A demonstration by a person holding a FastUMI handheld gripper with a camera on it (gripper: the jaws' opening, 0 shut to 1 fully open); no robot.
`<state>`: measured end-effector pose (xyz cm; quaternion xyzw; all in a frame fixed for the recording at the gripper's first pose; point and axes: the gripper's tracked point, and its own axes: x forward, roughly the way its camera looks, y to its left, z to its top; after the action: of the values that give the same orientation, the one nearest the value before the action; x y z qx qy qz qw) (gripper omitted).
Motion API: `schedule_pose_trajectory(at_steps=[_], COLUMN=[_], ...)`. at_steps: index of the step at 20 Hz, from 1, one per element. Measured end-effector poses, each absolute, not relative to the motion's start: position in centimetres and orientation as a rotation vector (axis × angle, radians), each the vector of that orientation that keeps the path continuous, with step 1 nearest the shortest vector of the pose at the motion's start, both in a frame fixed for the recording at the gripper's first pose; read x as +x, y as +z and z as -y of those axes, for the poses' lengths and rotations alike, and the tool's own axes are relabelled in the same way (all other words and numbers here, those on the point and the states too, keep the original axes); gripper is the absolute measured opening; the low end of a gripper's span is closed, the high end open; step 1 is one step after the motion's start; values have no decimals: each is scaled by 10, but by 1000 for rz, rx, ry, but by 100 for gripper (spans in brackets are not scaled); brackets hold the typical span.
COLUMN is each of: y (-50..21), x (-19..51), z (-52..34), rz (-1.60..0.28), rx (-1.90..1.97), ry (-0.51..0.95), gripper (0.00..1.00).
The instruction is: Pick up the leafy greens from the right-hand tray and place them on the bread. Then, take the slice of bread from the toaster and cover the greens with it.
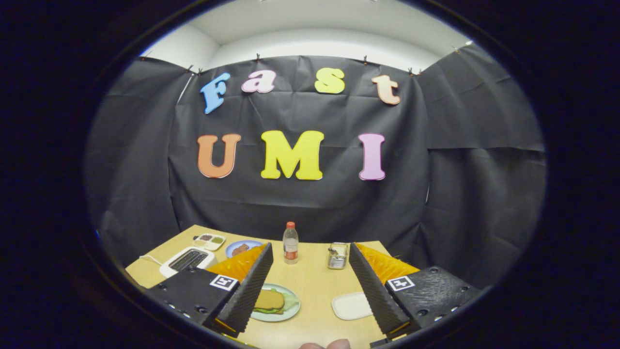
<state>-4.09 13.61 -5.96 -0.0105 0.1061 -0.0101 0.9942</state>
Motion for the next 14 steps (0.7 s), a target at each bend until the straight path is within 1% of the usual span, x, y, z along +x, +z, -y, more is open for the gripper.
schedule_pose_trajectory(at_steps=[14], y=[-35], x=[-41], z=[-133], rz=[-156], rx=[-19], ry=[-54], gripper=[96])
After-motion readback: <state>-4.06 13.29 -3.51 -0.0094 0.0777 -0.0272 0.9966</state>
